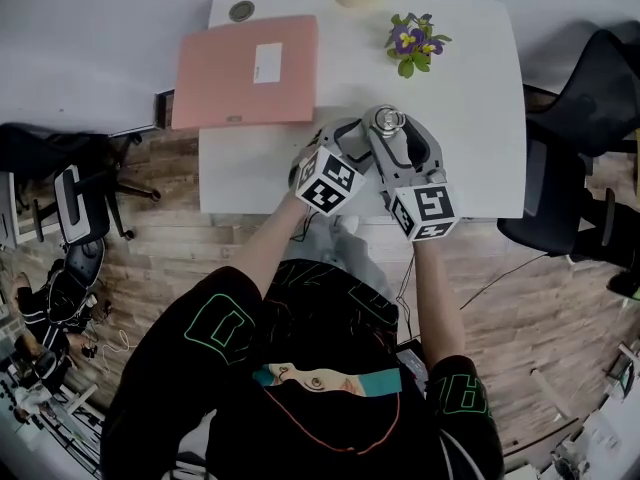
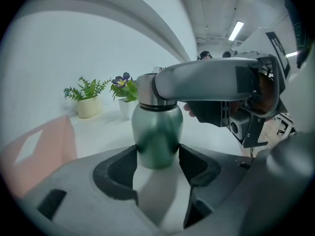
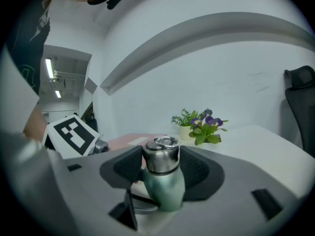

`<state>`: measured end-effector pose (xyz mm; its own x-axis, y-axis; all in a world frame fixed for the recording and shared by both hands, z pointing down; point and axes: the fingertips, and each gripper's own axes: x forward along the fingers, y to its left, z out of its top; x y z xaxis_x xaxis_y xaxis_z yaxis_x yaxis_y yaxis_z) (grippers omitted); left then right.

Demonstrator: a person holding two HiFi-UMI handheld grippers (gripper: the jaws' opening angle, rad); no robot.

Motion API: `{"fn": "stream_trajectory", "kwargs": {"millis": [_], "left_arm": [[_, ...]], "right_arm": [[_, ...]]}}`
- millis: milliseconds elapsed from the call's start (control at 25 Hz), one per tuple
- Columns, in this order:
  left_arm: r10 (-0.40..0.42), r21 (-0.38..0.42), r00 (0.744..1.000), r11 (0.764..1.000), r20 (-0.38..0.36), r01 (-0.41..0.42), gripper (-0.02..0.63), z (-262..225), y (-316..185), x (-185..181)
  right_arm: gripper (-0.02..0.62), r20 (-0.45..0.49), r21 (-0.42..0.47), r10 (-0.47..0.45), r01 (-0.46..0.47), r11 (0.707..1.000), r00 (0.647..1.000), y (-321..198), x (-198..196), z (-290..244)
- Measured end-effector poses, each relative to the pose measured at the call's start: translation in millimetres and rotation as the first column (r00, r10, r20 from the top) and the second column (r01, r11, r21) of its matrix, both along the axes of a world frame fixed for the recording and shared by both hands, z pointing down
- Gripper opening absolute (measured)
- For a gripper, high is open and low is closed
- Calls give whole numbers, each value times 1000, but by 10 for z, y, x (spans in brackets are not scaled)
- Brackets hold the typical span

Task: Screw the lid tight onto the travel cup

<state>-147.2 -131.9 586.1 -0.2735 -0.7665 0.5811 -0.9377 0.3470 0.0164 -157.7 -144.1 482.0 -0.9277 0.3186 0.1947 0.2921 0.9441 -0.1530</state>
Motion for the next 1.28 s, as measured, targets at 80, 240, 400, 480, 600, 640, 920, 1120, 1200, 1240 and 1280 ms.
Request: {"fn": "stream_trajectory", "kwargs": {"millis": [80, 240, 400, 480, 600, 640, 920, 1120, 1200, 1240, 1280], "left_arm": [[1, -2, 1000, 1000, -2, -1, 278, 10, 10, 7], [3, -2, 1000, 1000, -4, -3, 276, 13, -1, 11], [11, -7, 1000, 1000, -10, -11, 275, 17, -3, 6], [10, -9, 1000, 1000, -13, -10, 275, 19, 1, 9], [13, -9, 1000, 1000, -18, -14, 273, 19, -3, 19], [17, -11, 1000, 1000, -18, -17, 273, 20, -3, 18], [44, -39, 999, 998, -5, -44, 268, 43, 14, 22], [46, -41, 999, 998, -8, -46, 268, 47, 23, 13], [47, -42, 999, 998, -11, -47, 268, 56, 17, 14], [47, -42, 999, 998, -11, -48, 268, 58, 15, 15], [47, -43, 999, 998, -11, -47, 268, 60, 16, 17]], "right_arm": [[250, 2, 6, -30, 30, 1000, 1000, 1, 12, -31], [269, 5, 22, -125, 125, 992, 992, 6, 22, -85], [270, -2, 47, -211, 211, 976, 977, -10, -5, -118], [270, -6, 57, -250, 250, 966, 968, -19, -20, -129], [270, -16, 66, -326, 326, 943, 945, -16, -21, -142], [268, -23, 71, -360, 361, 930, 932, -2, -20, -143], [241, -77, 72, -542, 547, 834, 837, 63, -9, -108], [230, -78, 63, -529, 533, 844, 845, 72, -14, -83], [230, -63, 59, -486, 489, 870, 872, 62, -17, -77], [230, -52, 54, -458, 460, 886, 888, 56, -17, -78], [230, -39, 50, -425, 427, 903, 904, 52, -16, -81]]}}
